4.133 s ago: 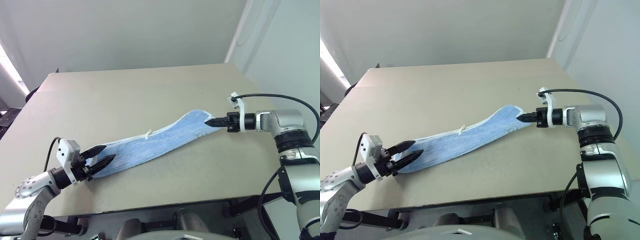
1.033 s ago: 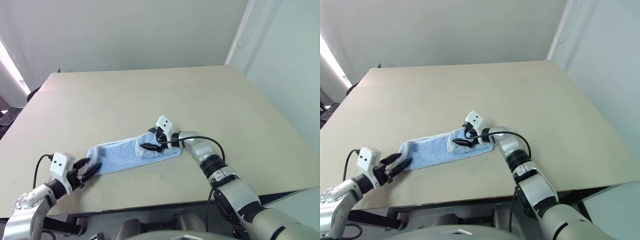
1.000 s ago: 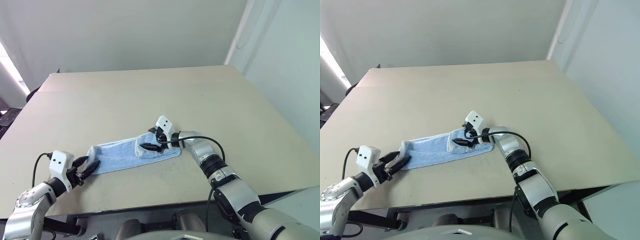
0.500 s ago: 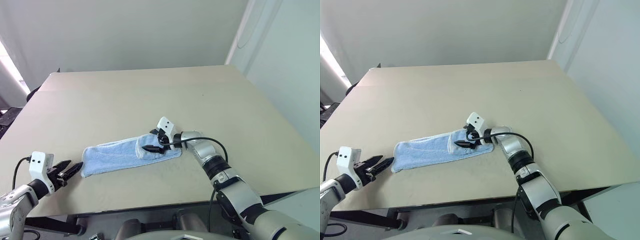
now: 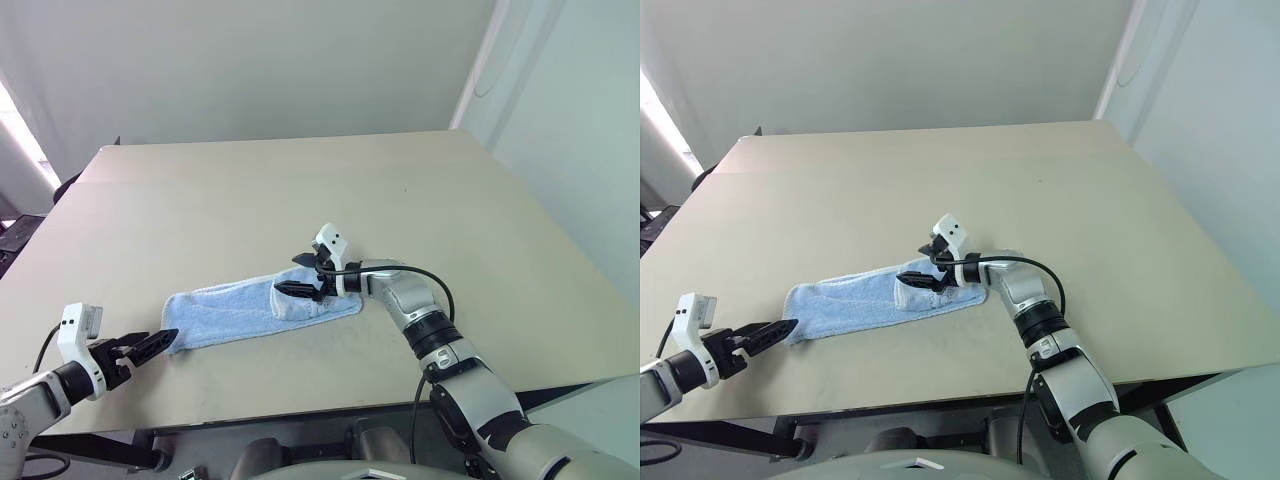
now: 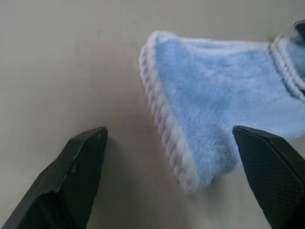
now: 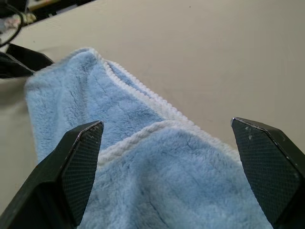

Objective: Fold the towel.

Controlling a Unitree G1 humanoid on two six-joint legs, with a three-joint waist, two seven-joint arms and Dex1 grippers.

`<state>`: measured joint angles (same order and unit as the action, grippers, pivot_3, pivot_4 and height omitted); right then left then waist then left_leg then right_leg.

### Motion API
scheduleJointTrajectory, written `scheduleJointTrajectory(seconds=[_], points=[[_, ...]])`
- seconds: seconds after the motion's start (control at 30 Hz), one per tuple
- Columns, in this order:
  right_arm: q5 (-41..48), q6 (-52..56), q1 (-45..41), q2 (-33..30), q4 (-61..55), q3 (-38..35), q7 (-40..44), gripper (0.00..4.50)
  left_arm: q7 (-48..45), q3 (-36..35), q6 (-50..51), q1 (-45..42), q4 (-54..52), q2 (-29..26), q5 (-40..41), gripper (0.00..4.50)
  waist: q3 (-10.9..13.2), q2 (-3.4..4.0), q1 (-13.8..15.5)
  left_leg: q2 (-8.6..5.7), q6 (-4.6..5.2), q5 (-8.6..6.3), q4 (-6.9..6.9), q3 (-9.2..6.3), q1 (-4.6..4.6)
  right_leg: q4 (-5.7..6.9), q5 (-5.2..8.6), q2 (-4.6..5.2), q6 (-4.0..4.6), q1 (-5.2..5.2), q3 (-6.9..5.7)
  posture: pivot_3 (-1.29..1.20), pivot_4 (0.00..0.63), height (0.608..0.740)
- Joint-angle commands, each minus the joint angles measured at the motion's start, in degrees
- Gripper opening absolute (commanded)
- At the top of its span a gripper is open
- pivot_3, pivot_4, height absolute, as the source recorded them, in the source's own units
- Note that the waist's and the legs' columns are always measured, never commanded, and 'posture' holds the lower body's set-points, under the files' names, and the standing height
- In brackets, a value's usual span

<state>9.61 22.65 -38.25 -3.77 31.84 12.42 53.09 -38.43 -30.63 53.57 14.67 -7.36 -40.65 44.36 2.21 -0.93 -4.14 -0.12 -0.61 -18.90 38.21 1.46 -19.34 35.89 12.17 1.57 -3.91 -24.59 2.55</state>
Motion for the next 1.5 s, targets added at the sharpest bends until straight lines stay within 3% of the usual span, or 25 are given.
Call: scheduleJointTrajectory(seconds=[0.03, 0.67, 0.8, 1.1, 1.13, 1.5], points=[[2.42, 2.93, -1.68, -0.18, -4.26, -1.99, 0.1, 4.5, 1.49, 0.94, 3.75, -1.84, 0.26, -0.66, 0.46, 4.47, 0.03, 0.12, 0.01, -0.01, 0.0, 0.0, 0.0, 0.01, 0.0, 0.0, 0.0, 0.01, 0.0, 0.0, 0.0, 0.0, 0.0, 0.74], [2.87, 5.51, -0.67, -1.03, -7.84, -3.3, -5.91, 4.5, -0.21, 9.36, 12.42, -12.19, 1.09, 2.75, 1.43, 4.47, 0.07, 0.27, 1.33, -0.22, -0.12, 0.08, 0.05, -0.08, 0.0, 0.02, 0.09, 0.11, -0.12, 0.11, -0.06, 0.0, 0.0, 0.74], [2.82, 5.34, -0.76, -1.01, -7.46, -3.25, -6.54, 4.5, -0.91, 10.02, 11.56, -12.64, 1.38, 2.28, 0.68, 3.52, 0.07, 0.27, 1.43, -0.22, -0.12, 0.08, 0.04, -0.08, 0.0, 0.01, 0.1, 0.1, -0.1, 0.1, -0.05, 0.0, 0.0, 0.74], [2.92, 4.84, -1.0, -0.88, -6.17, -3.53, -7.81, 4.5, -2.54, 7.11, 11.27, -12.59, 0.14, 2.12, 3.5, 0.25, 0.07, 0.2, 0.75, -0.15, -0.12, 0.08, 0.02, -0.09, -0.06, -0.01, 0.09, 0.09, -0.1, 0.03, -0.04, 0.0, 0.0, 0.74], [3.18, 5.01, -0.94, -0.91, -6.47, -3.62, -7.61, 4.5, -2.52, 6.8, 11.15, -12.32, 0.1, 1.65, 3.4, 0.04, 0.07, 0.2, 0.43, -0.15, -0.12, 0.08, 0.01, -0.1, -0.06, -0.01, 0.09, 0.09, -0.1, 0.03, -0.03, 0.0, 0.0, 0.74], [9.13, 9.4, 0.79, -2.2, -13.7, -4.59, -2.62, 4.5, -2.46, -0.41, 11.74, -8.06, -0.54, -3.12, 4.4, 0.04, 0.09, 0.16, -0.09, -0.1, -0.12, 0.08, -0.02, -0.11, -0.06, -0.01, 0.07, 0.05, -0.14, -0.01, -0.02, 0.0, 0.0, 0.74]])
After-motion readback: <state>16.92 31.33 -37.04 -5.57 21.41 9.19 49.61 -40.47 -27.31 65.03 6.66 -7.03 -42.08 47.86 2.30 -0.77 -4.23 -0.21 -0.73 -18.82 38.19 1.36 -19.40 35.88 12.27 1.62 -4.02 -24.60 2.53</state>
